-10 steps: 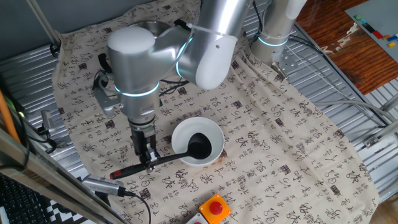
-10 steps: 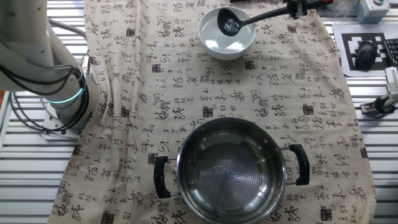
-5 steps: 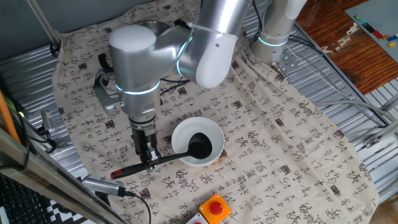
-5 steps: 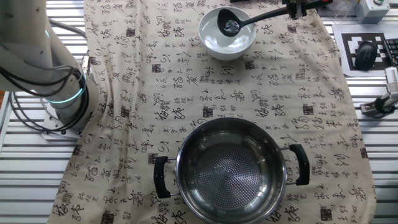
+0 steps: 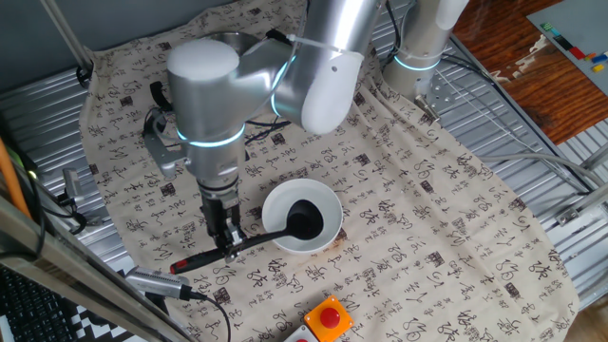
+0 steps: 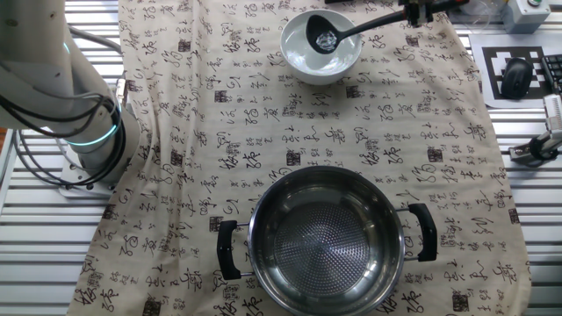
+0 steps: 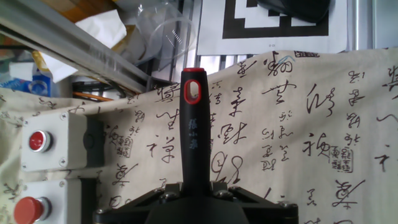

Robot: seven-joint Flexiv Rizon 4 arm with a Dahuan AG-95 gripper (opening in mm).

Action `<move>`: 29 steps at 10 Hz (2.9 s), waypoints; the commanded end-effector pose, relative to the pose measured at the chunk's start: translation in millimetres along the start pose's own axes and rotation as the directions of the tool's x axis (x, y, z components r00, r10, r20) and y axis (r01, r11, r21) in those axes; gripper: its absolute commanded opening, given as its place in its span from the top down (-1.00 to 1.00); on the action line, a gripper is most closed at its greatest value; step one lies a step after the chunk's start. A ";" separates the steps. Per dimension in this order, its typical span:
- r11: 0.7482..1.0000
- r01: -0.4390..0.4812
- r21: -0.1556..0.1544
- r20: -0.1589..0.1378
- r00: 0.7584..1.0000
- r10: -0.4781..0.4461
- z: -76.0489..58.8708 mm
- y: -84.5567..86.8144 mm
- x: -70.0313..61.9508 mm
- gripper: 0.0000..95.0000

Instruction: Scoop water with a large spoon from one bowl to another

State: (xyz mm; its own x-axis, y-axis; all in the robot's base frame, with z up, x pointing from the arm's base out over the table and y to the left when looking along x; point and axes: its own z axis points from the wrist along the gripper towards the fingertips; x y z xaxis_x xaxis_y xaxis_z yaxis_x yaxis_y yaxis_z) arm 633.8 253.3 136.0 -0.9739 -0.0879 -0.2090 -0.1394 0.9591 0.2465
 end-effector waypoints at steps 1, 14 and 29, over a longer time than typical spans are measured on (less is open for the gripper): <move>1.000 -0.002 0.008 -0.001 1.000 0.002 -0.8 -0.7 0.9 1.00; 0.999 -0.028 -0.047 0.013 0.999 0.029 -0.4 -4.0 9.4 1.00; 0.998 -0.003 -0.063 0.029 1.000 0.004 12.4 -8.8 15.4 1.00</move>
State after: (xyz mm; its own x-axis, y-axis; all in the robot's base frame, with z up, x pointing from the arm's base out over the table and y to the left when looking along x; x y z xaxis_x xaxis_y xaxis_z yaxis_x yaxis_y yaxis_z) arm 622.0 247.7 119.4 -0.9692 -0.0765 -0.2341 -0.1483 0.9402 0.3067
